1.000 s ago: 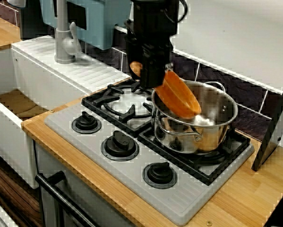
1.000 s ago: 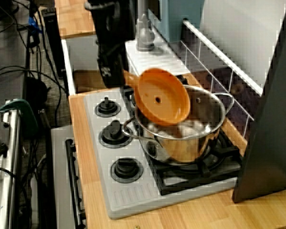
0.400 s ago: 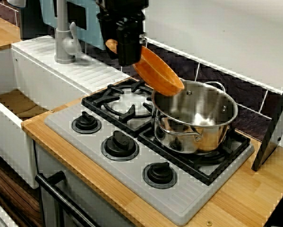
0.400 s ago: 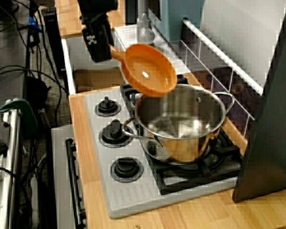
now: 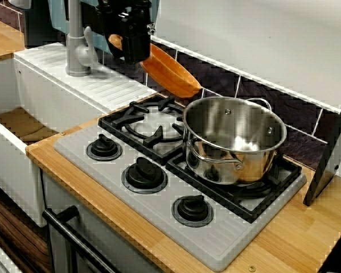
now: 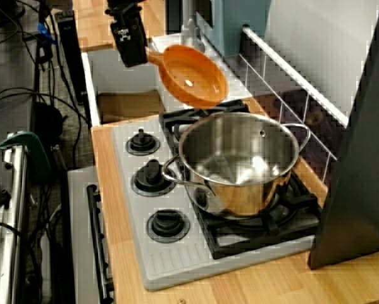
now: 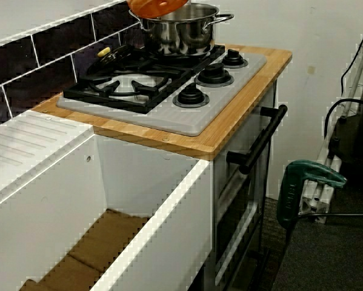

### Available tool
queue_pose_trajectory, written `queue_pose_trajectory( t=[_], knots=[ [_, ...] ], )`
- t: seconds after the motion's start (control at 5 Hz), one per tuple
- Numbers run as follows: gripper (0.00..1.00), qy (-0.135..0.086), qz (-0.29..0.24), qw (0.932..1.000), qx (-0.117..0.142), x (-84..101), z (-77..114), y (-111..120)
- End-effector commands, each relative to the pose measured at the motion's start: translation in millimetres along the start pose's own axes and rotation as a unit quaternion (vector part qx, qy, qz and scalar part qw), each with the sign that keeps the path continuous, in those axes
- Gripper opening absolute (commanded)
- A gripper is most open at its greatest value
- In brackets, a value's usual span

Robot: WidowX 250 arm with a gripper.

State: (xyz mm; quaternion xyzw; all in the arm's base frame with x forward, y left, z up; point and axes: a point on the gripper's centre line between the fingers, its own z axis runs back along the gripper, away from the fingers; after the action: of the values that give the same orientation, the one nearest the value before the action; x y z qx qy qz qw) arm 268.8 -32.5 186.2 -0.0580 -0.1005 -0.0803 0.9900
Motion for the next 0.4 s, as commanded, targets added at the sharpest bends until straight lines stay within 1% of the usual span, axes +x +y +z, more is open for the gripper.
queue_pose_trajectory(
  t=[0.0,0.2],
  knots=[
    [0.00,-0.045,0.005,0.9989,0.009,7.3,11.6,14.6],
    [0.00,-0.049,0.006,0.9987,0.015,7.0,3.2,17.0]
  ],
)
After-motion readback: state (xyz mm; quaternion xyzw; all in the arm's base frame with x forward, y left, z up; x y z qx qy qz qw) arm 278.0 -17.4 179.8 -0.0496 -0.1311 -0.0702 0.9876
